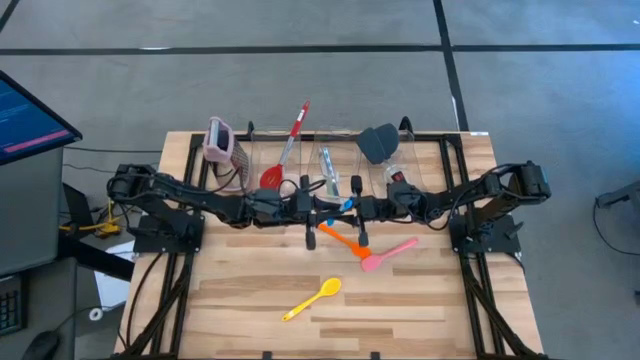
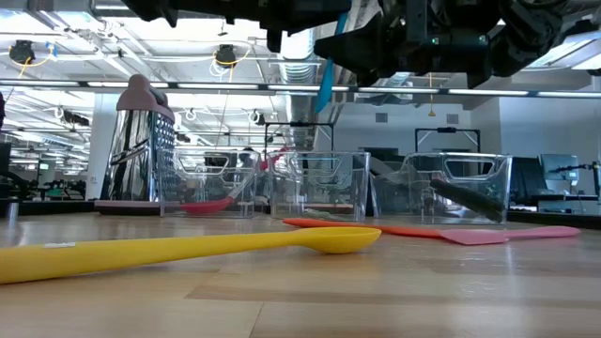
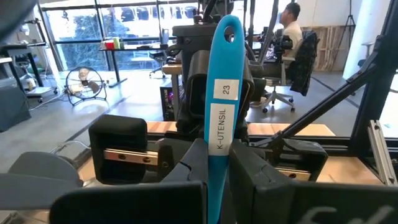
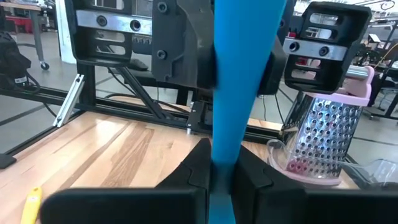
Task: Pick & Place Kitchen Items
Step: Put the blue serving spoon into the left transparent bin
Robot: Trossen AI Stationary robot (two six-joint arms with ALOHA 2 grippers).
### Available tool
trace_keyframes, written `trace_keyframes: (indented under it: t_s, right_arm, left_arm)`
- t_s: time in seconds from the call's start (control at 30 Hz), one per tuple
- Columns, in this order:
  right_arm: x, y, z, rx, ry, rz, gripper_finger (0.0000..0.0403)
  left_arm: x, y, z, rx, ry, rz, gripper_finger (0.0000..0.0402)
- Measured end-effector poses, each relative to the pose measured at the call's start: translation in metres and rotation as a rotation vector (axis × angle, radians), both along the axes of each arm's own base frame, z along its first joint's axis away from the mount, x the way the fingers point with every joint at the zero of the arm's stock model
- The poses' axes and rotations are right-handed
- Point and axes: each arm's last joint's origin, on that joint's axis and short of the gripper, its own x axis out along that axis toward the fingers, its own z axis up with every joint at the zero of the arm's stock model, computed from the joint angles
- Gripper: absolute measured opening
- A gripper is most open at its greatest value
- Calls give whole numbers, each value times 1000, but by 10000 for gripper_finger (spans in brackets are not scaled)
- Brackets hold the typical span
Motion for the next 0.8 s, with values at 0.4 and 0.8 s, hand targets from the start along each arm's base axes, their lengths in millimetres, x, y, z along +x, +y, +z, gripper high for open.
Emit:
trace_keyframes:
  t_s: [0.4, 0.8]
  right_arm:
    - [0, 0, 0, -7, 2, -8, 23]
    - [0, 0, 0, -9, 5, -8, 23]
  left_arm:
    - [0, 0, 0, -4, -1, 1, 9]
    - [0, 0, 0, -7, -1, 4, 18]
